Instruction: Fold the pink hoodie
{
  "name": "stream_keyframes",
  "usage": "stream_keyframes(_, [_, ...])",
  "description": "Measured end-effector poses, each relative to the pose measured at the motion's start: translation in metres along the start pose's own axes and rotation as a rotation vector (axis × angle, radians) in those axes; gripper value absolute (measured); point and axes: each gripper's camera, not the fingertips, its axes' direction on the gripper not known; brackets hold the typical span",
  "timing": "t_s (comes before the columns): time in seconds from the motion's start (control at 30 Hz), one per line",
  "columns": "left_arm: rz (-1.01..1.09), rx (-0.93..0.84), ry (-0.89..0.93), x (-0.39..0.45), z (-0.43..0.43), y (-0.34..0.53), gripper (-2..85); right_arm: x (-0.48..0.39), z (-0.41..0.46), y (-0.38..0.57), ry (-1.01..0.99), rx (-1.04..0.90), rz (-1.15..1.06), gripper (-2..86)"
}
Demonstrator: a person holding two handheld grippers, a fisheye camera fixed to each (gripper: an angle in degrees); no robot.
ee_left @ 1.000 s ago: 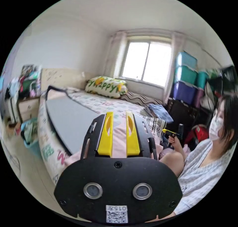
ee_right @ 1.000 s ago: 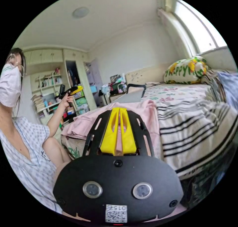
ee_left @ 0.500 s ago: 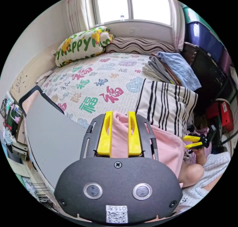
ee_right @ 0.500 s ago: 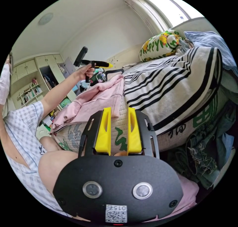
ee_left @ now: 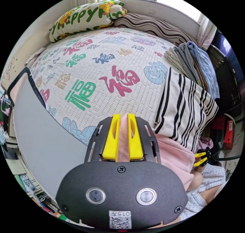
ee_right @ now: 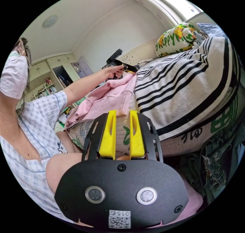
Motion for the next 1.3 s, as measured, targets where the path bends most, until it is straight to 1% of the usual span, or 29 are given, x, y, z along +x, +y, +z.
stream_keyframes(0.1, [0.020,0.017,-0.004,-0.001,-0.003,0.008,3.2,-0.003,0.003,-0.001,-0.025,0.004,-0.006,6.8])
stream_keyframes(0.17, [0.050,0.073,-0.056,0.005,-0.013,0.020,2.4,-0.003,0.003,0.000,-0.031,0.026,-0.002,4.9])
stream_keyframes(0.23, [0.037,0.122,-0.060,0.004,-0.025,0.031,2.1,-0.005,-0.002,0.001,-0.054,0.063,0.009,3.9])
stream_keyframes(0.4, [-0.022,0.318,-0.047,-0.003,-0.082,0.064,1.6,-0.027,-0.027,0.000,0.091,0.167,-0.029,2.7])
stream_keyframes(0.47, [-0.029,0.438,-0.011,-0.005,-0.120,0.087,1.5,-0.049,-0.041,-0.006,0.180,0.215,-0.092,2.8])
stream_keyframes(0.57, [-0.007,0.574,0.035,-0.006,-0.170,0.127,1.3,-0.085,-0.063,-0.016,0.225,0.305,-0.173,2.7])
stream_keyframes(0.63, [0.012,0.639,0.050,-0.010,-0.198,0.160,1.2,-0.117,-0.071,-0.021,0.235,0.342,-0.251,2.5])
stream_keyframes(0.7, [0.016,0.699,0.066,-0.021,-0.218,0.202,0.9,-0.155,-0.071,-0.024,0.187,0.362,-0.342,2.2])
stream_keyframes(0.77, [-0.030,0.796,0.121,-0.052,-0.236,0.274,0.4,-0.209,-0.052,-0.025,0.043,0.315,-0.475,1.9])
stream_keyframes(0.8, [-0.048,0.815,0.140,-0.062,-0.238,0.293,0.3,-0.223,-0.045,-0.024,0.003,0.299,-0.507,1.8])
stream_keyframes(0.87, [-0.124,0.891,0.194,-0.104,-0.234,0.374,0.0,-0.276,-0.005,-0.018,-0.157,0.213,-0.618,1.7])
stream_keyframes(0.9, [-0.150,0.909,0.208,-0.116,-0.231,0.395,0.0,-0.289,0.006,-0.016,-0.191,0.191,-0.642,1.7])
stream_keyframes(0.97, [-0.242,0.991,0.262,-0.158,-0.215,0.482,-0.2,-0.336,0.058,-0.006,-0.331,0.077,-0.712,1.7])
stream_keyframes(1.0, [-0.267,1.010,0.274,-0.168,-0.209,0.504,-0.3,-0.347,0.072,-0.003,-0.365,0.046,-0.727,1.7])
stream_keyframes(1.07, [-0.349,1.065,0.298,-0.202,-0.184,0.591,-0.4,-0.389,0.131,0.014,-0.489,-0.116,-0.772,1.6])
stream_keyframes(1.1, [-0.367,1.071,0.297,-0.209,-0.176,0.612,-0.4,-0.399,0.145,0.020,-0.513,-0.160,-0.781,1.6])
stream_keyframes(1.17, [-0.459,1.079,0.292,-0.236,-0.138,0.691,-0.4,-0.435,0.206,0.053,-0.544,-0.339,-0.822,1.6])
stream_keyframes(1.2, [-0.485,1.077,0.299,-0.243,-0.126,0.709,-0.4,-0.444,0.221,0.063,-0.532,-0.385,-0.842,1.6])
stream_keyframes(1.27, [-0.597,1.035,0.326,-0.266,-0.071,0.764,-0.5,-0.470,0.277,0.104,-0.474,-0.555,-0.910,1.5])
stream_keyframes(1.3, [-0.620,1.024,0.343,-0.272,-0.056,0.773,-0.5,-0.476,0.289,0.114,-0.467,-0.595,-0.919,1.5])
